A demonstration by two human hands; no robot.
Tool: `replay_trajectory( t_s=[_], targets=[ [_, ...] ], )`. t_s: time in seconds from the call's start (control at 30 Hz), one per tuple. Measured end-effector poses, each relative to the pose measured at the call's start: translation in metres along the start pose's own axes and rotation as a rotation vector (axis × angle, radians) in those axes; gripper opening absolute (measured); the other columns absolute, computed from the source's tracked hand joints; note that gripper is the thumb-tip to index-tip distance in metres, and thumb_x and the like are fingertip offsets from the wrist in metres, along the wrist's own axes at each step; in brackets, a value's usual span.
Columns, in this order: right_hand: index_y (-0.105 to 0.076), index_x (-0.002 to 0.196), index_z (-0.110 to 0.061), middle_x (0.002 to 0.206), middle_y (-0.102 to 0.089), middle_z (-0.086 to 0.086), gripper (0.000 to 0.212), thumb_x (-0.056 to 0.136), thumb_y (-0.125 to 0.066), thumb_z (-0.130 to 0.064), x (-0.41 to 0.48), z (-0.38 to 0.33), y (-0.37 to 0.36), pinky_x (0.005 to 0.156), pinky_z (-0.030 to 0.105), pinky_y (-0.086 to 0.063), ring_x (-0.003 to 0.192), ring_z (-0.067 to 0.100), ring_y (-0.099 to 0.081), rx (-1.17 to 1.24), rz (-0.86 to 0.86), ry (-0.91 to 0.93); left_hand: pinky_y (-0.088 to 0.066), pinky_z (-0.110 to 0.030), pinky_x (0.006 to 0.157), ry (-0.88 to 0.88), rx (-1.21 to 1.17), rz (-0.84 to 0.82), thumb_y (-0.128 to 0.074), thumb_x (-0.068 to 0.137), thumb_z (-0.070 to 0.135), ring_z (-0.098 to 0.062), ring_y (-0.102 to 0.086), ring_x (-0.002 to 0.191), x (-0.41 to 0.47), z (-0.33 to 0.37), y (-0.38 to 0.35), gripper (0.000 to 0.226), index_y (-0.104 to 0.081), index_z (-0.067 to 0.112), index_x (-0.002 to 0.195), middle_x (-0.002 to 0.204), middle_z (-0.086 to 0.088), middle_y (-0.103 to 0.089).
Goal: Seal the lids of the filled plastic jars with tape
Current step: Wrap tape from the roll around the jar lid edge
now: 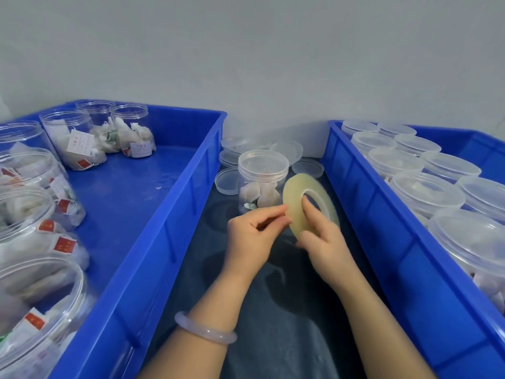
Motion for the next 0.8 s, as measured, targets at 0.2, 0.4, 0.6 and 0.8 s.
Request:
replay_trajectory(
  t_s=[0.2, 0.4, 0.6, 0.8],
  targets=[
    [-0.02, 0.151, -0.013, 0.153, -0.03, -0.007, 0.077, 0.085, -0.055, 0.006, 0.0, 0.009, 0.001, 0.109, 0.015, -0.031, 0.136, -0.002, -0.031, -0.049, 0.013, -0.042, -0.05, -0.013, 0.079, 0.054, -0.069, -0.209, -0.072, 0.076, -0.008, -0.003, -0.067, 0.09, -0.003, 0.0, -0.011, 0.061, -0.055, 0.03, 0.12, 0.097, 0.0, -0.07],
    [-0.059, 0.118, -0.008, 0.126, -0.054, -0.019, 0.039, 0.08, -0.05, -0.004, -0.006, -0.013, 0.003, 0.08, 0.01, -0.047, 0.119, -0.005, -0.048, 0.186, 0.146, 0.147, -0.054, -0.019, 0.074, -0.21, 0.068, -0.063, -0.08, 0.069, -0.001, -0.008, -0.066, 0.075, -0.007, 0.016, -0.008, 0.043, -0.068, 0.013, 0.108, 0.087, 0.001, -0.07],
    [-0.07, 0.092, -0.029, 0.077, -0.071, -0.012, 0.022, 0.087, -0.05, -0.038, -0.013, -0.005, 0.001, 0.064, 0.029, -0.051, 0.07, 0.007, -0.067, -0.024, 0.316, 0.135, -0.057, -0.03, 0.078, 0.032, -0.107, -0.141, -0.062, 0.09, 0.009, -0.012, -0.068, 0.082, 0.0, 0.008, -0.002, 0.055, -0.042, 0.04, 0.13, 0.103, 0.007, -0.065],
    [-0.064, 0.091, -0.043, 0.072, -0.068, -0.005, 0.022, 0.087, -0.046, -0.032, -0.015, -0.002, 0.008, 0.067, 0.045, -0.051, 0.07, 0.018, -0.066, -0.178, 0.323, 0.146, -0.056, -0.037, 0.086, 0.071, -0.08, -0.144, -0.063, 0.088, 0.003, -0.014, -0.062, 0.082, -0.002, 0.002, -0.005, 0.043, -0.059, 0.037, 0.114, 0.093, -0.008, -0.067]
  ],
)
Point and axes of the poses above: each hand's wrist, its own x-axis towards the middle knuckle, its own y-axis out of the back of the hand, z = x × y, the point moved 6 cm from there along x, towards the middle knuckle
